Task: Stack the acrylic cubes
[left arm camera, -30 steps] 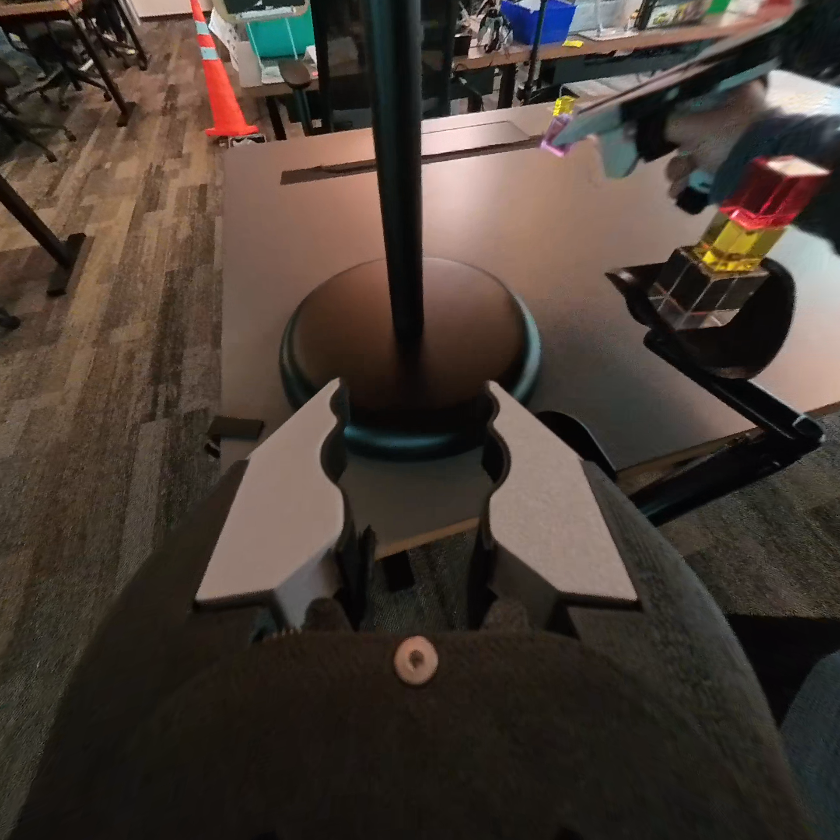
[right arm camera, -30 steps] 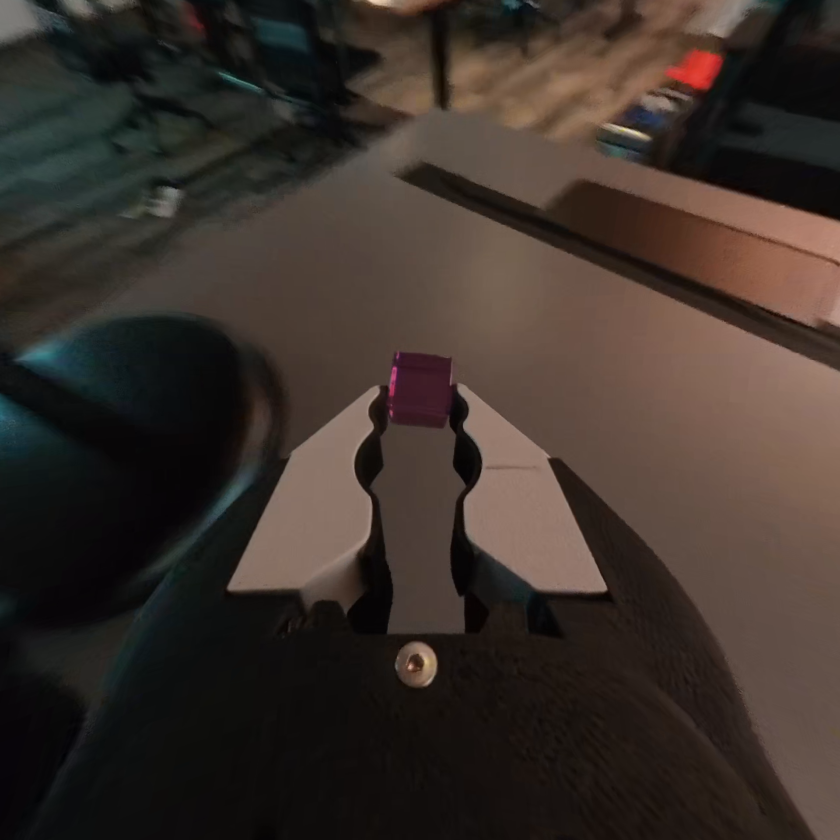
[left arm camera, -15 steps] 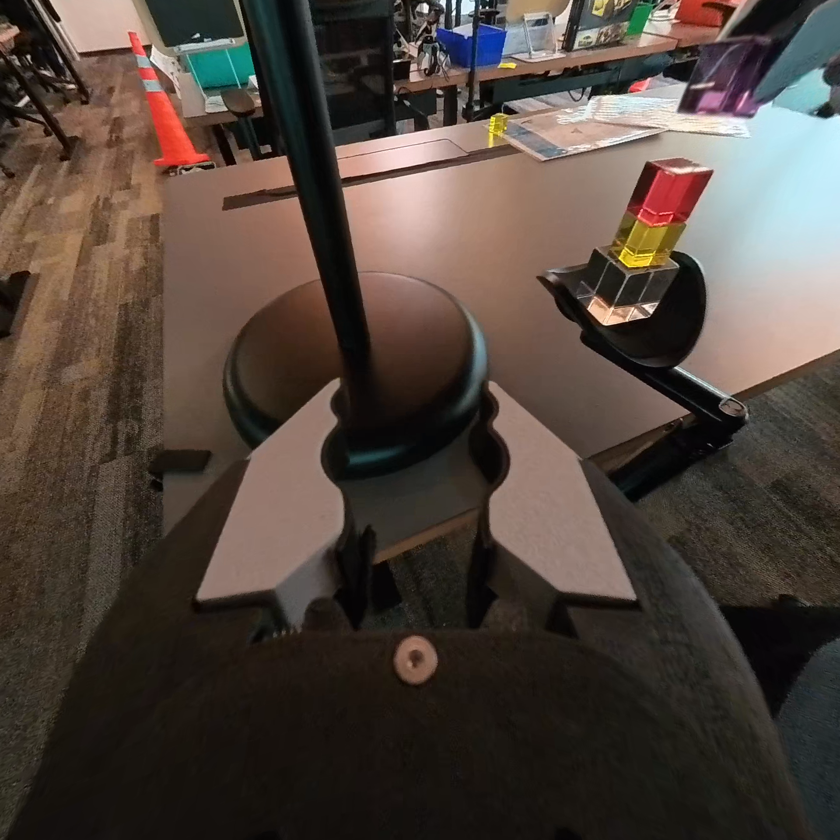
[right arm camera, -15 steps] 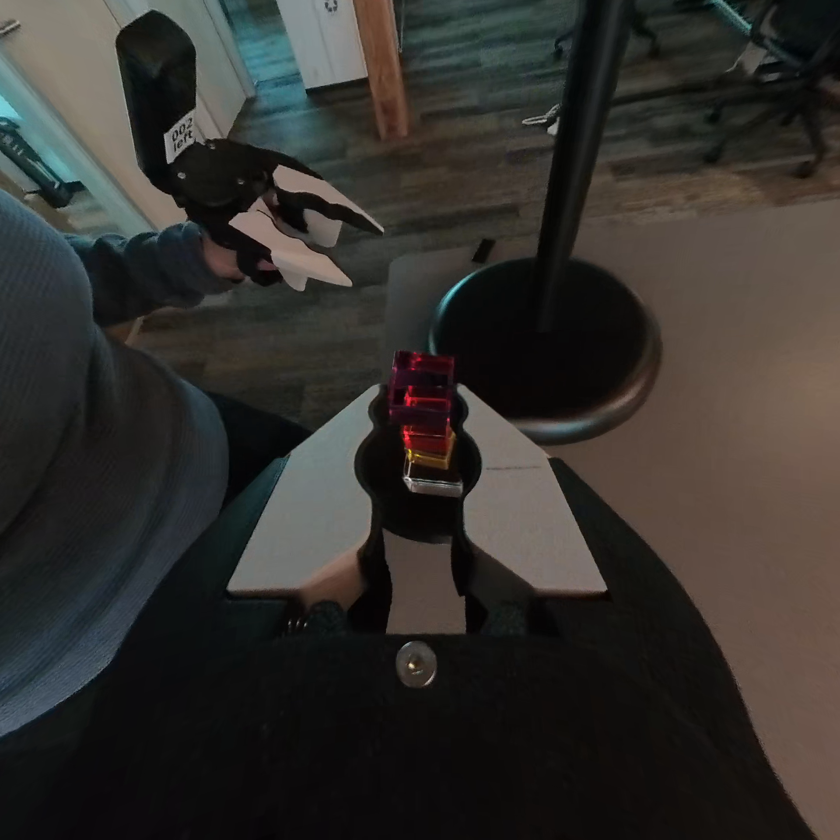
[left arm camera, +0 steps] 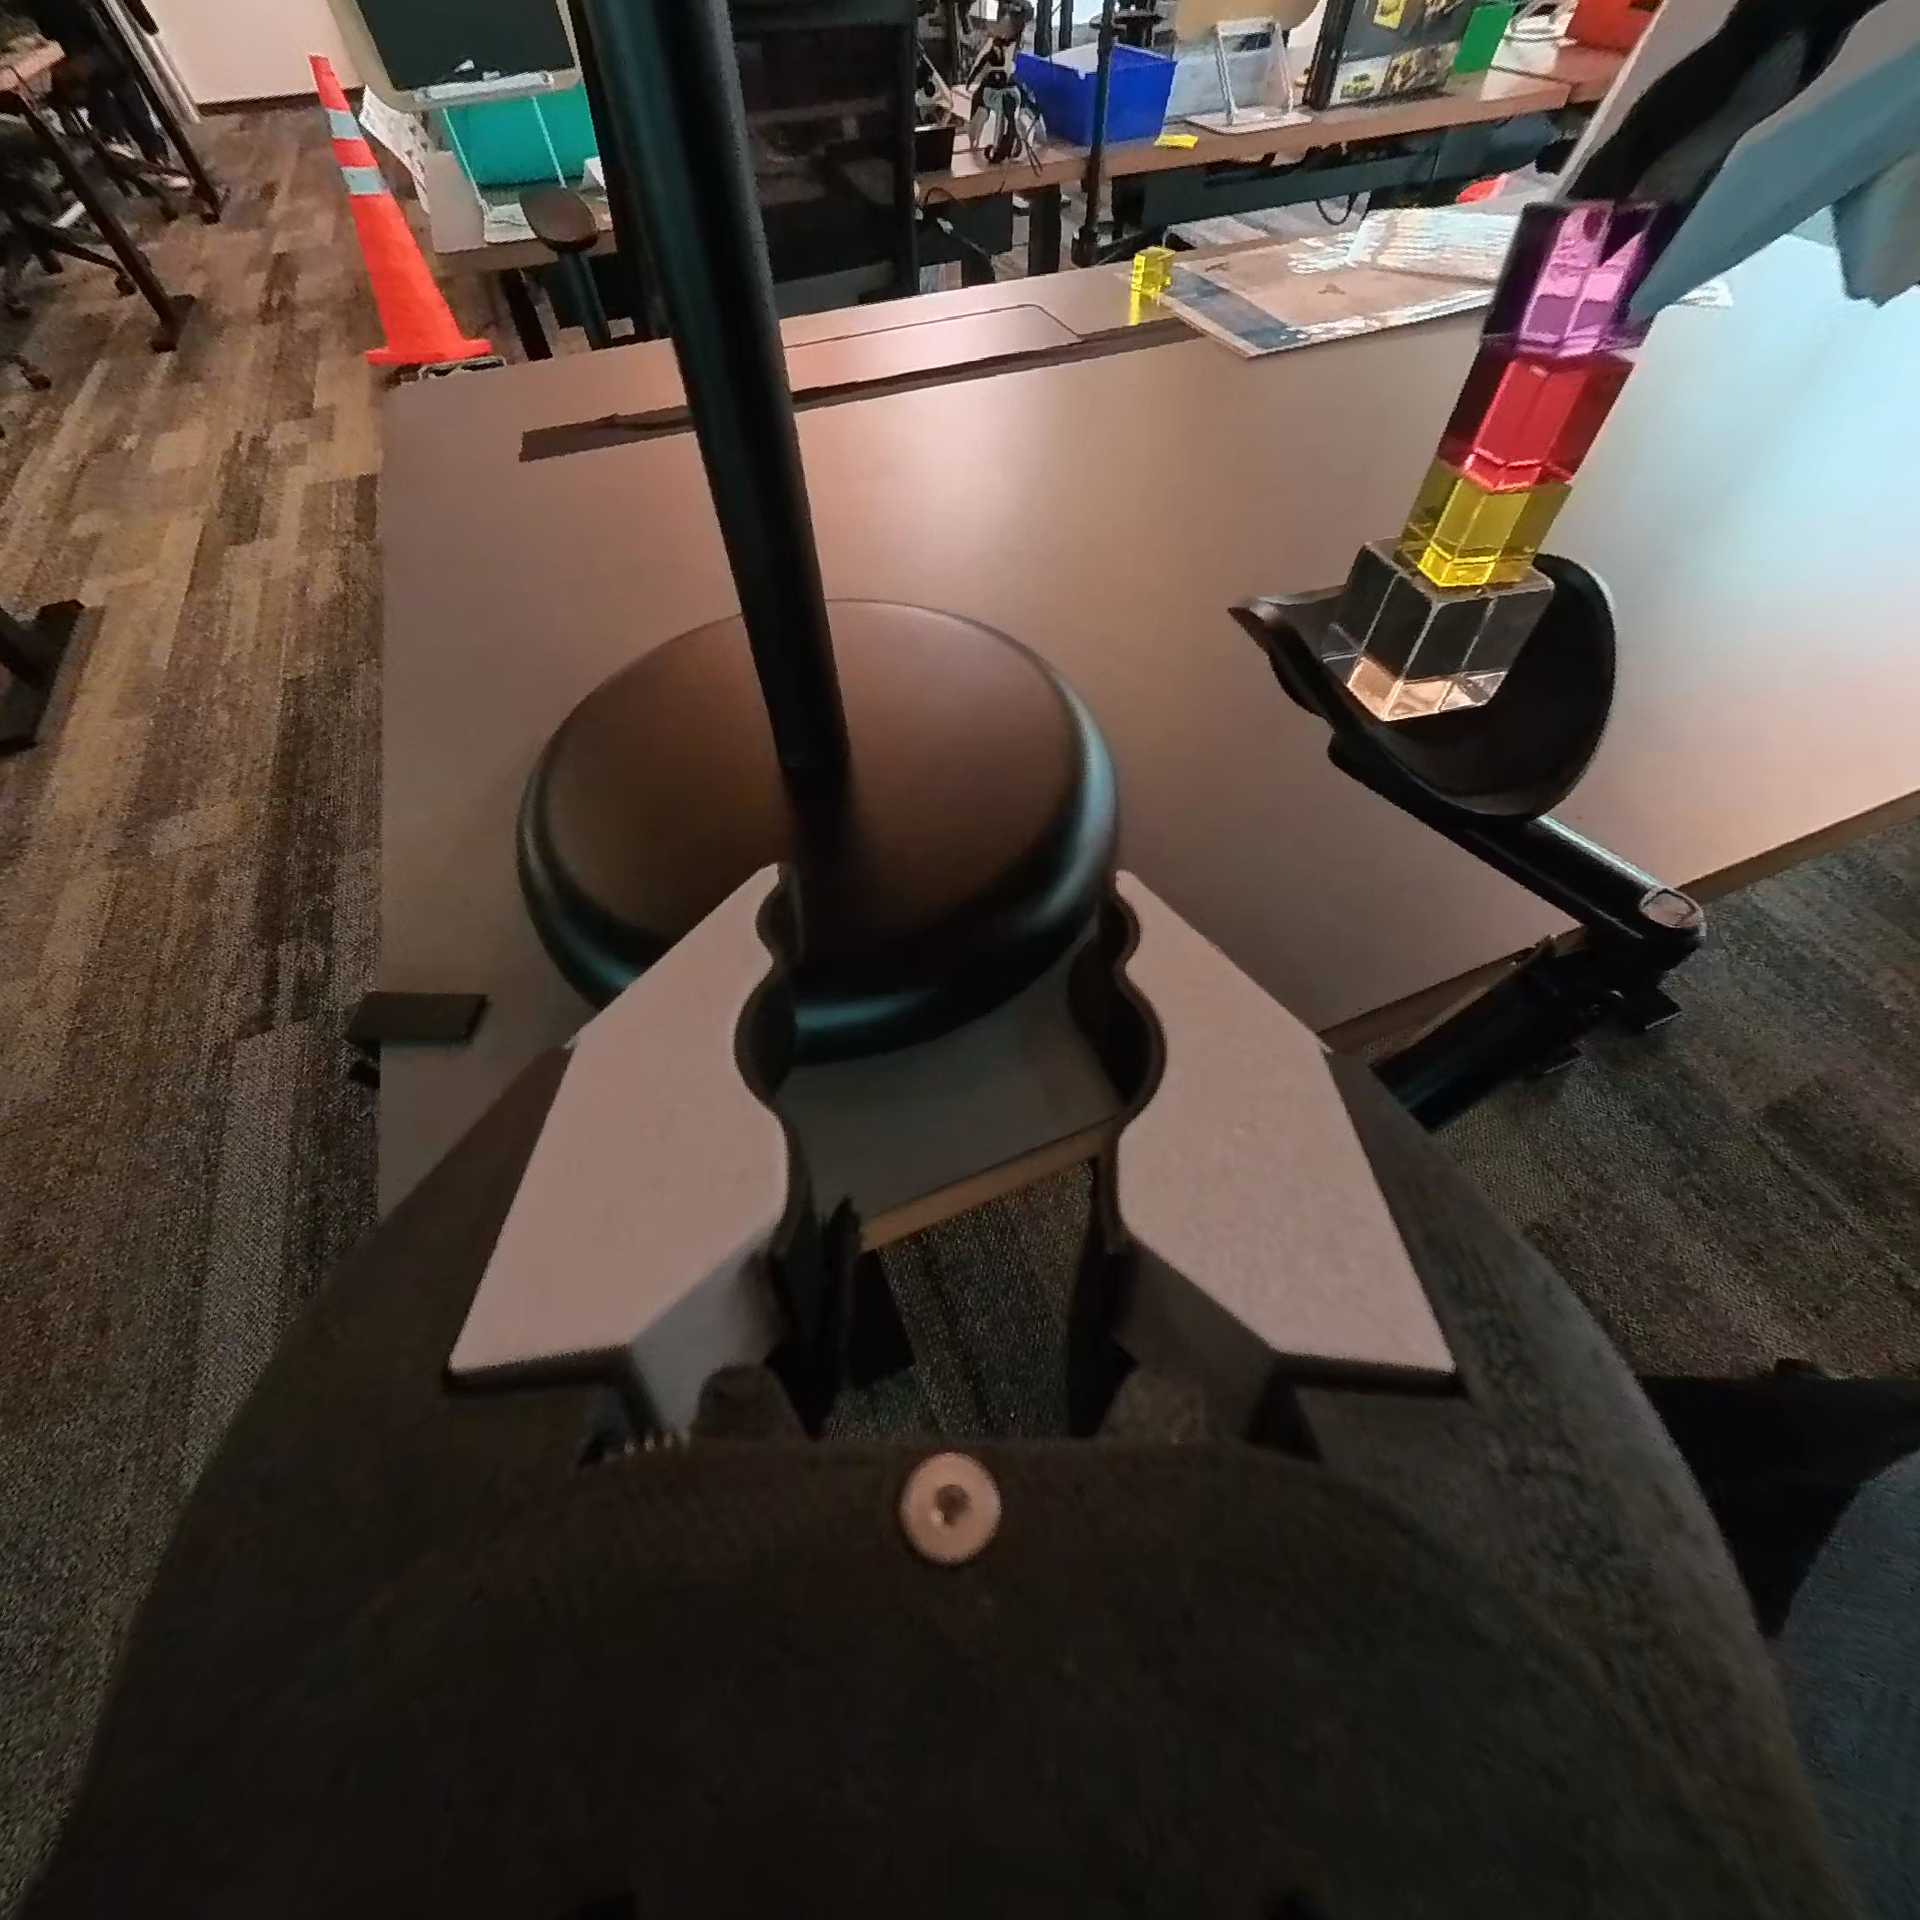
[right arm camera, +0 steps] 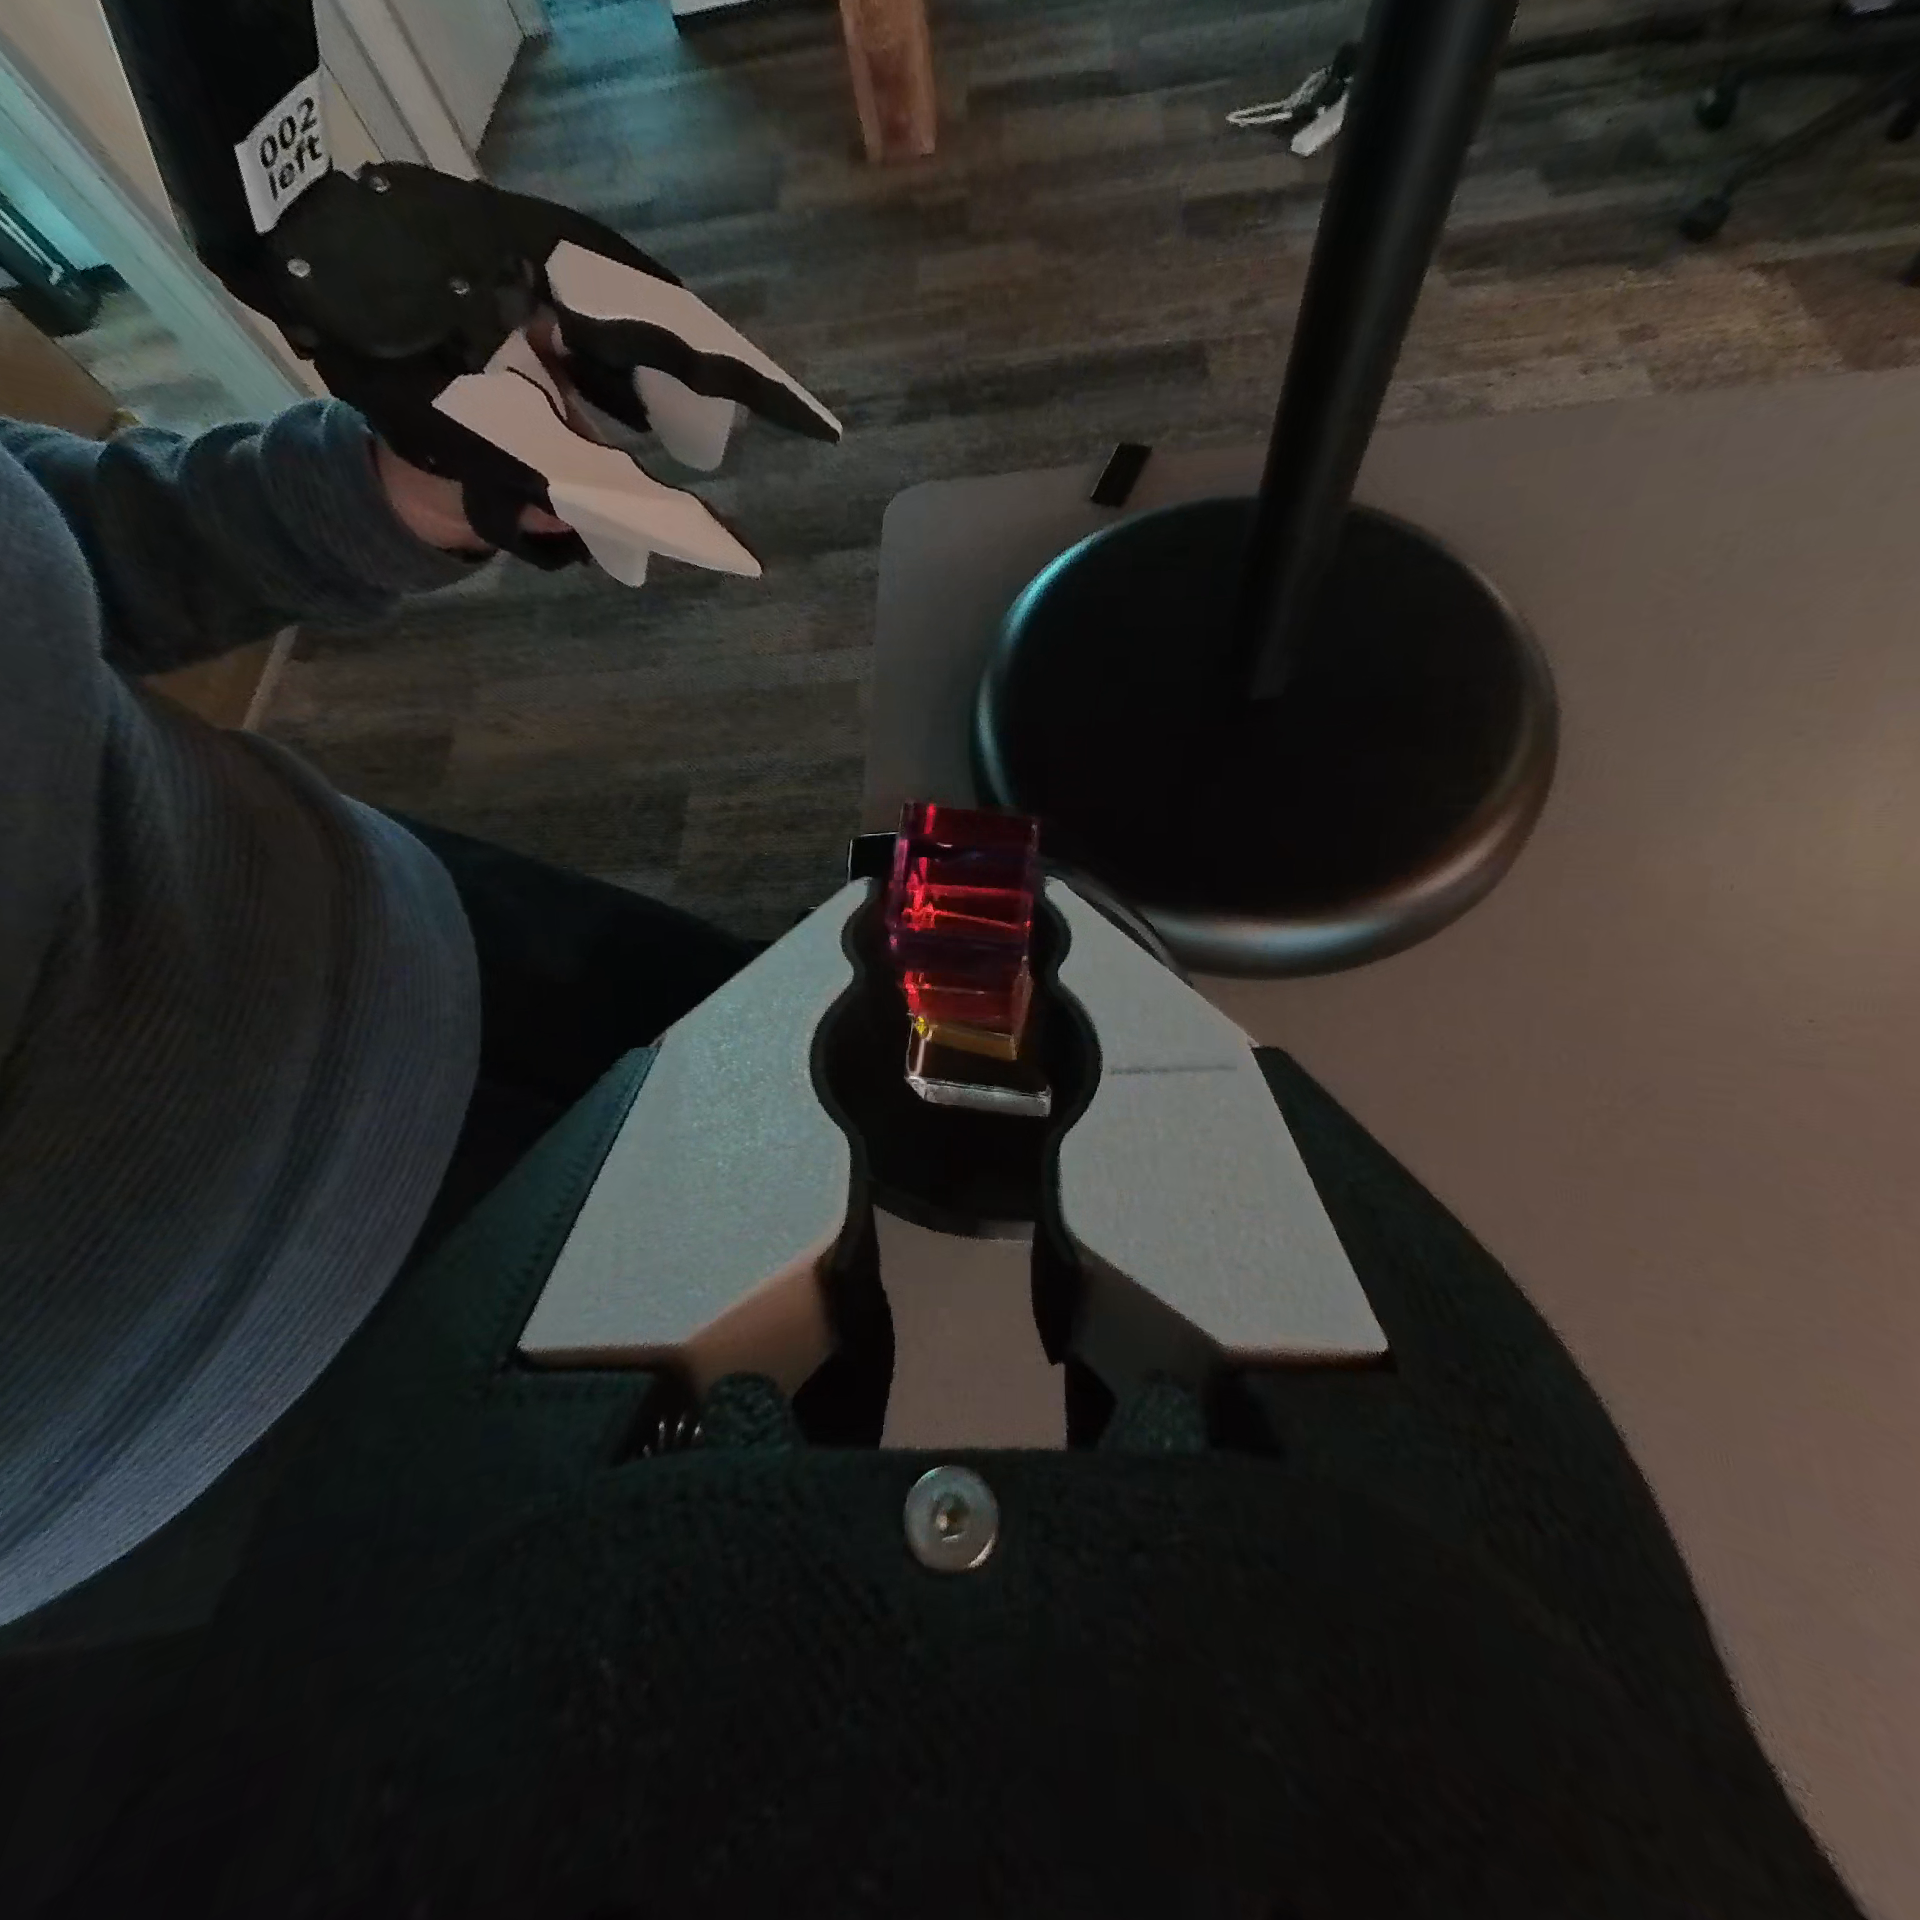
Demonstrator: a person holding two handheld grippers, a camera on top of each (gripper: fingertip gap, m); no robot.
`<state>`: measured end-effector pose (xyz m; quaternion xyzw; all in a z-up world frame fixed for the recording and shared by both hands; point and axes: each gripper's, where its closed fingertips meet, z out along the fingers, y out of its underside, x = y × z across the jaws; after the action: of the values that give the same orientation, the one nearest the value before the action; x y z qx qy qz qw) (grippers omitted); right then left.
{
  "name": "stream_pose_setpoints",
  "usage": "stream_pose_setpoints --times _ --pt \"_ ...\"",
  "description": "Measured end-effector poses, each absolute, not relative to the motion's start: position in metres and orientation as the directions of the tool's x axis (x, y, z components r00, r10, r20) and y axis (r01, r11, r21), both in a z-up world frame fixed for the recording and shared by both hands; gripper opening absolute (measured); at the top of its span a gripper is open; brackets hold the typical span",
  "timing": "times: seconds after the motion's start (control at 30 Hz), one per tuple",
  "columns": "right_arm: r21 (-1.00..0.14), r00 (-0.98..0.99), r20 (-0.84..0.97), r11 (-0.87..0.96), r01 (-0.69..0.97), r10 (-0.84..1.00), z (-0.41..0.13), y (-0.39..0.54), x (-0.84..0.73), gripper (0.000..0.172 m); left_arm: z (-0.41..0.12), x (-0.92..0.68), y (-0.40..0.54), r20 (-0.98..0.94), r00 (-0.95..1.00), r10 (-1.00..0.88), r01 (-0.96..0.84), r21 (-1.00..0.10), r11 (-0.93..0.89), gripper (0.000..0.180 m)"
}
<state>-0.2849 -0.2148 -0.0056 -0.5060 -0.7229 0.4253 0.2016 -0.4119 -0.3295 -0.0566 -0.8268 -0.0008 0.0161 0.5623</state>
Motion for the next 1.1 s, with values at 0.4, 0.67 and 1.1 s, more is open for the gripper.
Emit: stream_pose_setpoints --times 0.4,0.67,1.1 --pt "-0.979 -0.268 0.013 0.067 0.192 0.963 0.08 -0.198 -0.296 0.073 -0.007 -0.504 -0.39 -0.01 0.947 0.32 0.072 -0.967 -0.243 0.069" --pt "-0.933 0.083 0.213 0.228 -0.279 0.974 0.177 -0.191 -0.324 0.071 0.068 -0.568 -0.536 -0.129 0.707 0.695 -0.075 -0.991 -0.109 0.09" --pt "-0.85 0.237 0.304 0.375 -0.37 0.923 0.214 -0.336 -0.43 0.071 0.053 -0.677 -0.688 -0.107 0.598 0.795 -0.124 -0.991 -0.04 0.093"
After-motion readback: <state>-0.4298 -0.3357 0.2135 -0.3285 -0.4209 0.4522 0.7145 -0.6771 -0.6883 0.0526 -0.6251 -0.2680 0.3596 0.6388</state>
